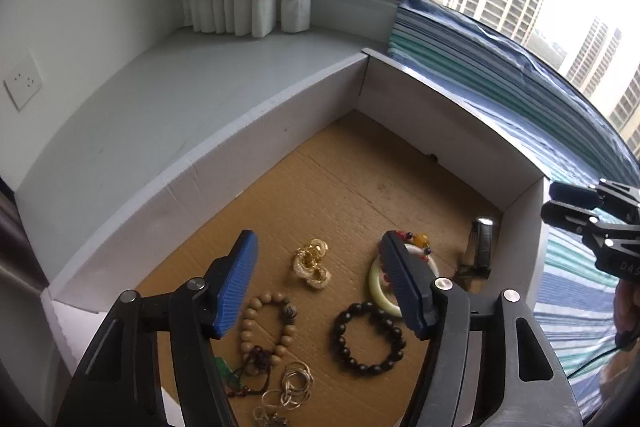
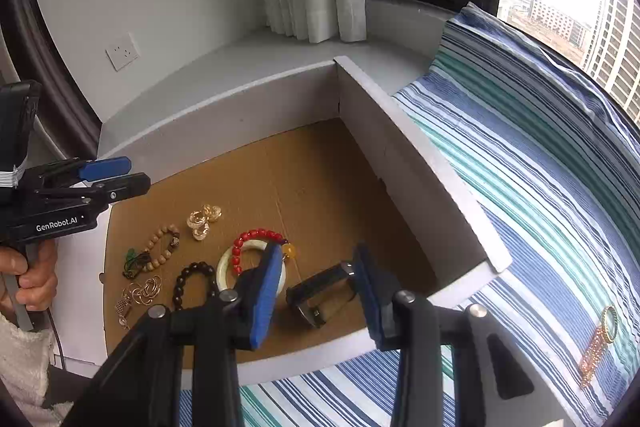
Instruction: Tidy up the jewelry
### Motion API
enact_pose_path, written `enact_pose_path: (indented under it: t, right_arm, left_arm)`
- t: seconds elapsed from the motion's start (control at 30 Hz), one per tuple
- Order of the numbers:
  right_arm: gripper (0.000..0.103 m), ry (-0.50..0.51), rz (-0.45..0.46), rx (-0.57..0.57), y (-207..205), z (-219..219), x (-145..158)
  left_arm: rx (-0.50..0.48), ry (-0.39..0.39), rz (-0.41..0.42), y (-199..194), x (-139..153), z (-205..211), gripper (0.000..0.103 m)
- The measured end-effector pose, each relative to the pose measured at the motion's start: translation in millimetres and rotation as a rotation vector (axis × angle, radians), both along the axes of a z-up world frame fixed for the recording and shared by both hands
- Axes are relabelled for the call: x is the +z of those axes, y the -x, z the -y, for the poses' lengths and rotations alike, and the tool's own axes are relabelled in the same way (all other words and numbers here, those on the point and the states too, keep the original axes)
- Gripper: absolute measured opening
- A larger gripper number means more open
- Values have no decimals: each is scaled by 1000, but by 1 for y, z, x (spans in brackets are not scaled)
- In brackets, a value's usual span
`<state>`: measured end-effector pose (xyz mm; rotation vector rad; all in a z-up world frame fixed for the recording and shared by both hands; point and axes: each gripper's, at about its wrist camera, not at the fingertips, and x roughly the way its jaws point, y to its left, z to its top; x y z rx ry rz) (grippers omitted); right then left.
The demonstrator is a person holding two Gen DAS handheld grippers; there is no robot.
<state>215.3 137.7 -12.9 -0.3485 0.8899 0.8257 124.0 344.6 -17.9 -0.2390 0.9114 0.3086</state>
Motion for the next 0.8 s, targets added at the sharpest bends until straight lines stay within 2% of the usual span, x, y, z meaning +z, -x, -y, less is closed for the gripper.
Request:
enact_pose_path:
  t: [0.07, 0.13, 0.17, 0.27, 0.43, 0.63, 0.8]
  right_arm:
    - [54, -11, 43, -5, 13, 13, 11]
    - [60, 0, 103, -23, 29, 26, 19]
    - [61, 9, 124, -27, 38, 32, 21]
    - [62, 18, 156, -54, 65, 54, 21]
    - [62, -48, 123, -96, 107, 106, 8]
    - [62, -6, 143, -230, 156, 184, -19]
    - [62, 15, 147, -408, 182, 253, -33]
  left_arm:
    - [-7, -14, 15, 12, 9, 10, 76]
    - [-23, -22, 41, 24, 17, 22, 82]
    - [-34, -25, 53, 29, 21, 31, 86]
    - [-85, -33, 90, 45, 33, 63, 88]
    - [-207, -7, 134, 67, 40, 129, 92]
    - [-375, 64, 126, 71, 24, 215, 94]
    - [-445, 84, 80, 59, 3, 275, 94]
